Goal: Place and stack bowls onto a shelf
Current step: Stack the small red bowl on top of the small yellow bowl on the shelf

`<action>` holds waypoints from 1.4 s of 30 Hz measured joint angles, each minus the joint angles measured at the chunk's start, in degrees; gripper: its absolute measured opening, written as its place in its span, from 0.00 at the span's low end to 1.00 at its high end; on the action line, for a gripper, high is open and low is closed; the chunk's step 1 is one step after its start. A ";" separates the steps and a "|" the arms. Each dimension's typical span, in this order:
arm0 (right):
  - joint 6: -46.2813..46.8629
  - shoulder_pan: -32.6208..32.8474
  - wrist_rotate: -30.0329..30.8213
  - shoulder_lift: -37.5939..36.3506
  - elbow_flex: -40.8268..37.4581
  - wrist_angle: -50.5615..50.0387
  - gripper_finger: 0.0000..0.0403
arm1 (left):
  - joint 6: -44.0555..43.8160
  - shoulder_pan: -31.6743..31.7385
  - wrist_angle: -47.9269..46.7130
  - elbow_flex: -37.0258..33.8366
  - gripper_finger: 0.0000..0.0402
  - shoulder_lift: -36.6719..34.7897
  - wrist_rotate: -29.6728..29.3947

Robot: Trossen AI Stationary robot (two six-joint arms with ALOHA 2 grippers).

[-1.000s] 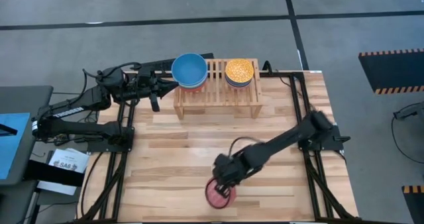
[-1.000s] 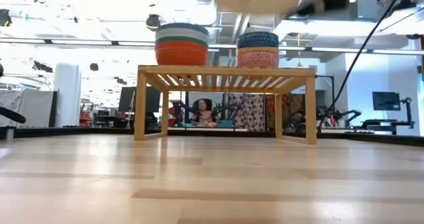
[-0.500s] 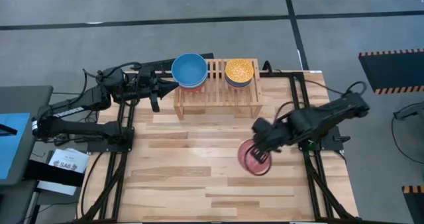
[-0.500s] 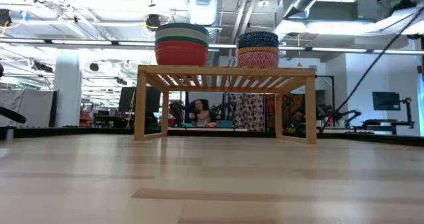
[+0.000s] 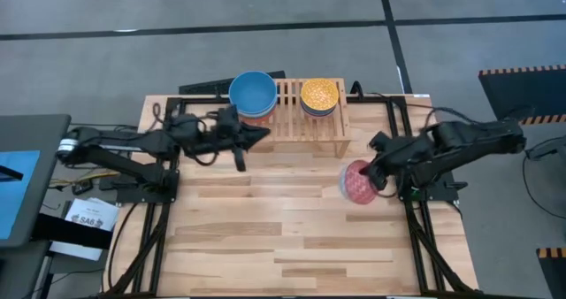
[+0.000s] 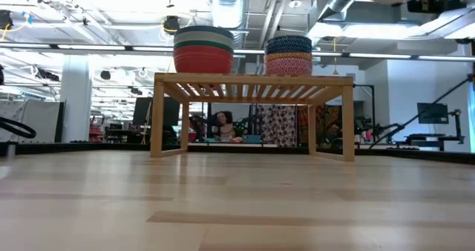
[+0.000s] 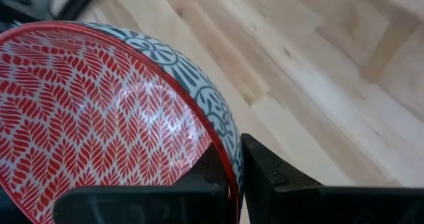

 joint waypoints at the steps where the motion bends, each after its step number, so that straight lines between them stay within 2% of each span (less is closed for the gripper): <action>1: -0.37 -0.67 -0.05 -1.14 0.00 0.03 0.10 | 0.04 -0.26 0.91 0.00 0.00 1.11 0.09; 7: 1.28 -2.56 -0.11 -4.08 0.00 0.79 0.10 | -1.47 -0.29 1.60 0.00 0.00 2.60 -0.43; 10: 0.26 -4.38 -1.71 -2.93 2.63 4.34 0.10 | 0.27 -0.82 -0.61 -0.02 0.00 1.17 -3.07; 19: -12.30 -22.81 -2.76 11.82 26.83 -1.07 0.10 | 4.01 -0.62 -2.08 0.04 0.00 -1.62 -4.74; 23: -16.79 -32.39 -6.47 19.49 33.37 -1.90 0.10 | 4.75 -0.62 -3.14 0.04 0.00 -1.39 -5.76; 29: -17.74 -45.93 -11.32 28.73 40.31 -3.28 0.10 | 4.92 -0.62 -3.22 0.02 0.00 -1.09 -5.92; 34: -18.89 -51.12 -15.04 36.36 45.27 -10.07 0.10 | 4.68 -0.62 -3.56 0.02 0.00 -1.10 -5.88; 42: -21.60 -53.81 -16.67 43.49 52.20 -19.41 0.10 | 4.97 -0.62 -5.15 0.02 0.00 -1.10 -5.88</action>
